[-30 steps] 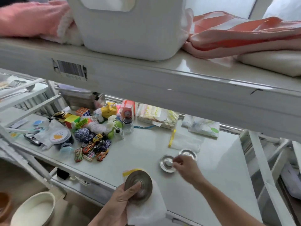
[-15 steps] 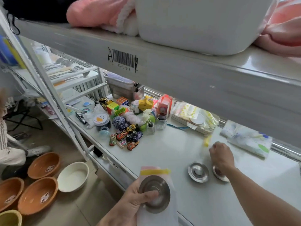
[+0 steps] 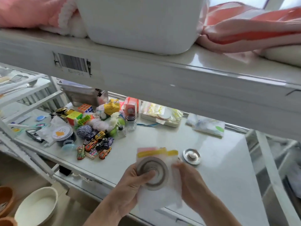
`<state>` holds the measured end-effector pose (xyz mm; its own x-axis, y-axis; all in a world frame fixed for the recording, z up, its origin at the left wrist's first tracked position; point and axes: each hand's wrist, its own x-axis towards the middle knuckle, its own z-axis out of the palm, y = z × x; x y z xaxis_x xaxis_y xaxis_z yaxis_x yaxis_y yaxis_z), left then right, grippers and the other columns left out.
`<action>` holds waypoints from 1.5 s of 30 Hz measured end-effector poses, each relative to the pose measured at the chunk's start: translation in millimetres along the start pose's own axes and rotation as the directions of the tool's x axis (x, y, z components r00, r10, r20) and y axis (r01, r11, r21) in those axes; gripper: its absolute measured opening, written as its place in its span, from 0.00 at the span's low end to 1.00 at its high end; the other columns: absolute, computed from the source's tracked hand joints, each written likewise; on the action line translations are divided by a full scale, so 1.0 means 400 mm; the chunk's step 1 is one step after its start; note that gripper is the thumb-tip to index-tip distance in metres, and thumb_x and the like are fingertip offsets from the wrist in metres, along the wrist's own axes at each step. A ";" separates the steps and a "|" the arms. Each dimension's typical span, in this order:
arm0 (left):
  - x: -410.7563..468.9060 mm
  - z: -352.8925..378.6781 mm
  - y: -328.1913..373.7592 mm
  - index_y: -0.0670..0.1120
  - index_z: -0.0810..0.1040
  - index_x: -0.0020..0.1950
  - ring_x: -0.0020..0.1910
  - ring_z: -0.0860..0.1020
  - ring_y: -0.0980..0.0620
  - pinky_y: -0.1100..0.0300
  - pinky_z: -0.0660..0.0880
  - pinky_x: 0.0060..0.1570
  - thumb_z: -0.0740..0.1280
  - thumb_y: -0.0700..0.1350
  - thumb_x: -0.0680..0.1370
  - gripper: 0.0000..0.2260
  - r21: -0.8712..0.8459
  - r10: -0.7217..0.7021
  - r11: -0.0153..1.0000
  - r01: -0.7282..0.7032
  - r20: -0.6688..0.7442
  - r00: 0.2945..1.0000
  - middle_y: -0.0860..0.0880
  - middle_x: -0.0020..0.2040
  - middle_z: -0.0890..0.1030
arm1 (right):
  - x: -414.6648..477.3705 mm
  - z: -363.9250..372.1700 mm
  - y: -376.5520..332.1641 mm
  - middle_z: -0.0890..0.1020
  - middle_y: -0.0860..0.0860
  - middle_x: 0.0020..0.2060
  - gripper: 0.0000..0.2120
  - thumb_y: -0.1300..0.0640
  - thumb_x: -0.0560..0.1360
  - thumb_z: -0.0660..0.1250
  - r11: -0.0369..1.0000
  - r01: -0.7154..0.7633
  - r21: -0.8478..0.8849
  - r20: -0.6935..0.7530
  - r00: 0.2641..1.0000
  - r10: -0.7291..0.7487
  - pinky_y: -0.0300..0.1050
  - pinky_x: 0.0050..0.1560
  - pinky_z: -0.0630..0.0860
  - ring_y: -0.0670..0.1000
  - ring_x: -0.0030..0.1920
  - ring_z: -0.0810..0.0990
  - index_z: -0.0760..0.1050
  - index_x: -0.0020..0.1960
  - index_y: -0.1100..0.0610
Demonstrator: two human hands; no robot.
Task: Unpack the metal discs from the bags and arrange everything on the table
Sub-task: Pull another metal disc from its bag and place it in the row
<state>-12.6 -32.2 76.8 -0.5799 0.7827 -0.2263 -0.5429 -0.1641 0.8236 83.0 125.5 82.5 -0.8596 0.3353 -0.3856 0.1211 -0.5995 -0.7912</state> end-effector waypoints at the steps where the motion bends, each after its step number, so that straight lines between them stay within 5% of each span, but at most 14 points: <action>1: 0.005 0.001 -0.006 0.34 0.81 0.56 0.47 0.82 0.43 0.54 0.80 0.49 0.71 0.32 0.72 0.13 0.023 -0.006 1.000 0.006 -0.020 1.000 0.34 0.52 0.83 | -0.013 0.004 0.017 0.84 0.66 0.57 0.17 0.58 0.79 0.59 0.999 -0.010 0.054 -0.001 1.000 0.010 0.61 0.65 0.76 0.64 0.57 0.84 0.81 0.60 0.66; 3: 0.010 0.006 -0.019 0.35 0.80 0.57 0.47 0.83 0.44 0.56 0.81 0.46 0.69 0.33 0.74 0.13 0.052 -0.019 0.998 0.022 -0.062 0.998 0.33 0.54 0.83 | -0.035 0.010 0.043 0.84 0.67 0.59 0.19 0.54 0.82 0.59 0.996 -0.008 0.086 -0.008 1.000 0.008 0.62 0.66 0.76 0.64 0.59 0.83 0.80 0.62 0.64; 6: 0.012 0.013 -0.041 0.38 0.79 0.61 0.51 0.83 0.40 0.53 0.81 0.47 0.68 0.36 0.74 0.15 0.019 -0.077 0.997 0.079 -0.053 0.996 0.34 0.55 0.83 | -0.045 0.017 0.077 0.83 0.69 0.58 0.15 0.62 0.75 0.71 0.993 0.111 -0.032 -0.017 0.994 -0.111 0.63 0.62 0.78 0.68 0.58 0.82 0.80 0.62 0.63; 11: 0.002 -0.002 -0.047 0.46 0.77 0.65 0.59 0.79 0.34 0.44 0.78 0.55 0.69 0.43 0.76 0.17 -0.126 -0.198 0.972 0.196 -0.006 0.980 0.33 0.60 0.80 | -0.039 0.026 0.112 0.83 0.69 0.57 0.22 0.68 0.70 0.76 0.973 0.196 -0.118 -0.041 0.979 -0.202 0.71 0.64 0.75 0.73 0.60 0.80 0.77 0.63 0.63; 15: -0.011 -0.030 -0.052 0.36 0.78 0.62 0.62 0.77 0.34 0.40 0.70 0.66 0.71 0.44 0.74 0.20 -0.135 -0.360 0.921 0.366 0.064 0.931 0.31 0.61 0.79 | -0.037 0.032 0.120 0.86 0.65 0.52 0.18 0.67 0.69 0.74 0.945 0.207 -0.253 -0.059 0.972 -0.228 0.60 0.57 0.81 0.66 0.54 0.85 0.80 0.59 0.62; 18: -0.004 -0.044 -0.063 0.31 0.82 0.52 0.48 0.83 0.36 0.43 0.77 0.58 0.75 0.39 0.68 0.16 -0.097 -0.333 0.940 0.328 -0.032 0.943 0.32 0.47 0.84 | -0.019 0.033 0.124 0.88 0.57 0.47 0.12 0.65 0.71 0.75 0.887 0.185 -0.423 -0.044 0.974 -0.224 0.50 0.50 0.83 0.57 0.49 0.87 0.82 0.54 0.60; 23: 0.011 -0.070 -0.063 0.30 0.80 0.56 0.45 0.82 0.37 0.42 0.76 0.56 0.74 0.37 0.67 0.20 -0.096 -0.280 0.959 0.265 -0.204 0.938 0.31 0.49 0.83 | 0.091 -0.045 0.076 0.85 0.54 0.47 0.17 0.50 0.70 0.72 0.773 0.092 -0.628 -0.094 0.977 -0.193 0.43 0.47 0.78 0.48 0.46 0.82 0.82 0.56 0.56; 25: 0.013 -0.086 -0.062 0.30 0.80 0.55 0.42 0.83 0.38 0.43 0.78 0.52 0.74 0.36 0.67 0.19 -0.097 -0.273 0.962 0.257 -0.238 0.932 0.30 0.49 0.82 | 0.158 -0.106 0.053 0.82 0.54 0.59 0.24 0.52 0.70 0.72 0.496 0.016 -0.868 -0.182 0.920 -0.348 0.42 0.58 0.74 0.50 0.57 0.79 0.77 0.65 0.56; 28: 0.015 -0.105 -0.063 0.29 0.80 0.54 0.45 0.82 0.37 0.42 0.77 0.55 0.75 0.36 0.66 0.19 -0.080 -0.275 0.961 0.263 -0.255 0.927 0.30 0.50 0.82 | 0.223 -0.154 0.043 0.73 0.52 0.71 0.34 0.46 0.71 0.69 -0.082 -0.121 -0.989 -0.092 0.952 -0.293 0.51 0.70 0.65 0.57 0.71 0.69 0.67 0.74 0.54; 31: 0.024 -0.117 -0.067 0.29 0.80 0.54 0.42 0.82 0.38 0.45 0.78 0.52 0.75 0.37 0.65 0.20 -0.064 -0.277 0.961 0.270 -0.263 0.924 0.32 0.47 0.83 | 0.253 -0.155 0.046 0.75 0.52 0.68 0.32 0.42 0.69 0.66 -0.279 -0.121 -0.953 -0.061 0.975 -0.213 0.54 0.66 0.68 0.58 0.68 0.71 0.68 0.71 0.52; 35: 0.037 -0.129 -0.073 0.29 0.79 0.57 0.38 0.84 0.40 0.52 0.82 0.41 0.72 0.36 0.70 0.18 -0.062 -0.281 0.960 0.275 -0.277 0.919 0.33 0.45 0.84 | 0.249 -0.122 0.024 0.78 0.53 0.61 0.33 0.41 0.66 0.69 -0.217 -0.118 -0.969 -0.046 0.949 -0.312 0.51 0.62 0.71 0.57 0.62 0.74 0.72 0.67 0.53; 39: 0.065 -0.119 -0.076 0.35 0.77 0.62 0.57 0.77 0.41 0.43 0.69 0.68 0.75 0.49 0.70 0.26 -0.256 -0.323 0.929 0.268 -0.206 0.924 0.34 0.62 0.77 | 0.171 -0.028 0.028 0.78 0.48 0.56 0.32 0.42 0.63 0.75 0.135 0.221 -0.966 0.134 0.872 -0.470 0.41 0.59 0.71 0.51 0.56 0.74 0.75 0.64 0.50; 42: 0.089 -0.108 -0.074 0.41 0.74 0.66 0.68 0.70 0.40 0.42 0.61 0.73 0.66 0.62 0.74 0.30 -0.364 -0.375 0.874 0.321 -0.085 0.923 0.37 0.67 0.73 | 0.114 0.033 0.074 0.75 0.45 0.57 0.31 0.41 0.62 0.73 0.076 0.383 -0.921 0.328 0.863 -0.384 0.38 0.62 0.71 0.46 0.58 0.72 0.74 0.64 0.45; 45: 0.102 -0.100 -0.081 0.38 0.77 0.63 0.64 0.76 0.39 0.45 0.66 0.70 0.67 0.57 0.75 0.26 -0.372 -0.368 0.862 0.344 0.009 0.930 0.34 0.62 0.78 | 0.105 0.043 0.121 0.74 0.42 0.61 0.34 0.41 0.63 0.72 0.028 0.409 -0.912 0.372 0.855 -0.361 0.35 0.65 0.69 0.44 0.62 0.69 0.70 0.68 0.42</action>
<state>-43.0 -19.0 20.1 -0.3342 0.7933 -0.5089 -0.8938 -0.0953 0.4383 44.2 98.2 36.2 -0.9633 0.2331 0.1328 0.1049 0.7829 -0.6132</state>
